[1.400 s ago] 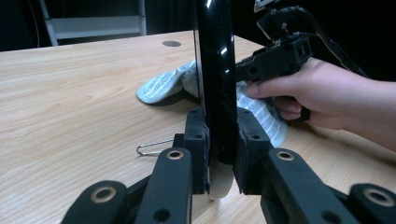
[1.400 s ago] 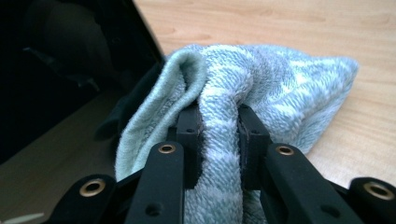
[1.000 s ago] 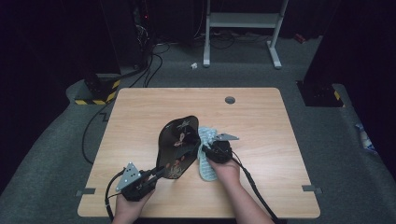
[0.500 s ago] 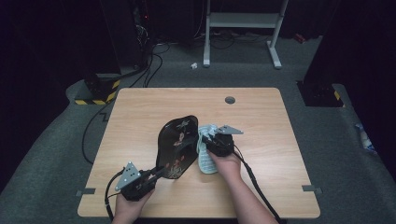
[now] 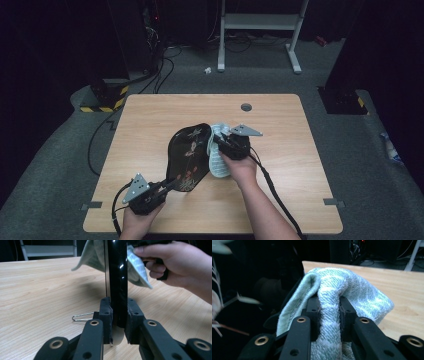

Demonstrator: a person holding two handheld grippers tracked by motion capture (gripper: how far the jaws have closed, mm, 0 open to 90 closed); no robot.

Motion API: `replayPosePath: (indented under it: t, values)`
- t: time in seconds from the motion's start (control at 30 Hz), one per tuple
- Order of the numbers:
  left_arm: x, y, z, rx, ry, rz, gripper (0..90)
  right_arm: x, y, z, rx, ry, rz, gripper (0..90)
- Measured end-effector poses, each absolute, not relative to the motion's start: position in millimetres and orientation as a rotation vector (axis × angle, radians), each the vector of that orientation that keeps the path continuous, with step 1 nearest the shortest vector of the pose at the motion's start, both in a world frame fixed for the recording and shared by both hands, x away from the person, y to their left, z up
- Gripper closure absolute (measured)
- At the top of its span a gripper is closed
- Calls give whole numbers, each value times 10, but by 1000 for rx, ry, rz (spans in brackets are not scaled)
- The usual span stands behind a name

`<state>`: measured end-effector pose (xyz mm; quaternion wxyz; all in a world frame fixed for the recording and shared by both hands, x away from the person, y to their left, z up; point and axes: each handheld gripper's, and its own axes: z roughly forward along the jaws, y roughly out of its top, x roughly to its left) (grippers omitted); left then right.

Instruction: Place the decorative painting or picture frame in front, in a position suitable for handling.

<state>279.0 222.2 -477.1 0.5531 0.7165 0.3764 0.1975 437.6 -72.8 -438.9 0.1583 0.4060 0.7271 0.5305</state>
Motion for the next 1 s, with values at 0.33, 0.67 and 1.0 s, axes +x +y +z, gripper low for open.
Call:
replayPosePath:
  t: [0.33,0.67,1.0]
  values:
    - [2789,2221,-4771,1692,892,468,781,4403,-712,-4159,1108,2035,1531,744]
    - [2791,2213,-4771,1694,894,472,780,4388,-683,-4002,1061,2013,1550,741]
    - [2795,2215,-4772,1698,890,475,779,4445,-697,-4173,1098,2064,1497,741]
